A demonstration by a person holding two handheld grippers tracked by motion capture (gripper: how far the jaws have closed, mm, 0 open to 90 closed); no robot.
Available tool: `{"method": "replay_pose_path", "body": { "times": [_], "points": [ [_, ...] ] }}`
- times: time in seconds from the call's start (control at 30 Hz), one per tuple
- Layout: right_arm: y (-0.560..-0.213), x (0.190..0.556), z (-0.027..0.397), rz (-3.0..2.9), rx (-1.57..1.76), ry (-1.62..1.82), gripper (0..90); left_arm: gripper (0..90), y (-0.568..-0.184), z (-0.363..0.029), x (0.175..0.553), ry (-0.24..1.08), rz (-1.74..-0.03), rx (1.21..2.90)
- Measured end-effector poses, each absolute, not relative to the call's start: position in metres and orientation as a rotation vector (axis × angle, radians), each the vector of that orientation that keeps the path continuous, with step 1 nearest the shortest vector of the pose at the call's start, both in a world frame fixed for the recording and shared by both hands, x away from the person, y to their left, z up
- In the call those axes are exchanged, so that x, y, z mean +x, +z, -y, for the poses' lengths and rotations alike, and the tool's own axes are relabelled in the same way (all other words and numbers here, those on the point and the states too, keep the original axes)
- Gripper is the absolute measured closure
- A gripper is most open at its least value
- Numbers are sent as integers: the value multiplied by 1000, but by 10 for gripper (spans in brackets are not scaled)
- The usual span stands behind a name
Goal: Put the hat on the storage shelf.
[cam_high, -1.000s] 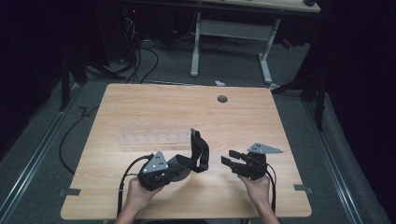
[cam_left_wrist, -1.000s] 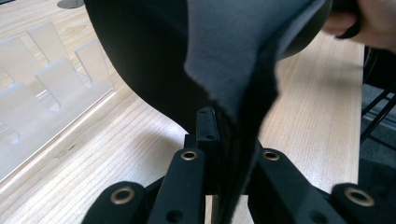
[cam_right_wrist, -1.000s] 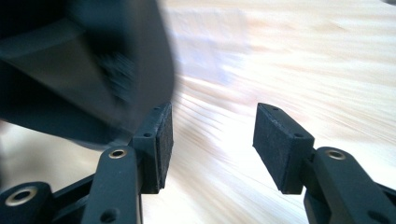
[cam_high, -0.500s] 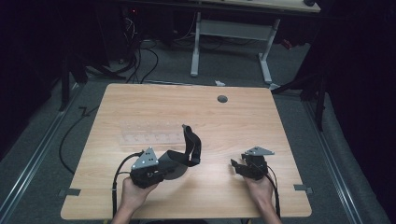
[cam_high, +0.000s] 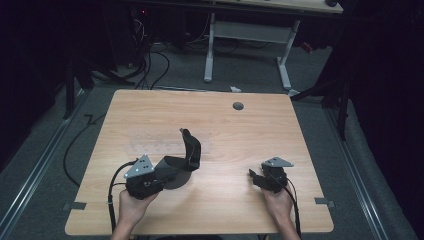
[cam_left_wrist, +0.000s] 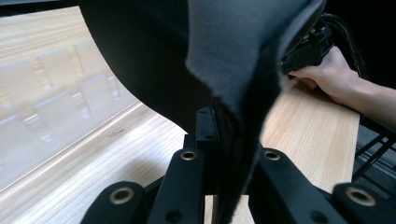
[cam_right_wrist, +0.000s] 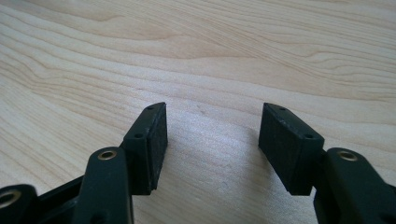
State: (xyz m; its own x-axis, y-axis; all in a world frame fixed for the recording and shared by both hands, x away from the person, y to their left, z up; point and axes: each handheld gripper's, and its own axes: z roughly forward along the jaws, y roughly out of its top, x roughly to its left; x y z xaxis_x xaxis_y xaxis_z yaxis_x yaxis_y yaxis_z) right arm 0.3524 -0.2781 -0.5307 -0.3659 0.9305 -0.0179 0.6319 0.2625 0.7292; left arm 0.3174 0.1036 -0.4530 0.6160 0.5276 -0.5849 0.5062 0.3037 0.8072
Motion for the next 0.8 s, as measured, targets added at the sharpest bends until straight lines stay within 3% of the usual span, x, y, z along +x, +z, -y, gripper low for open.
{"method": "replay_pose_path", "body": {
  "times": [0.8],
  "points": [
    [-531,352,277,-2095,1409,890,396,861,-428,-149,324,117,-1030,1211]
  ]
}}
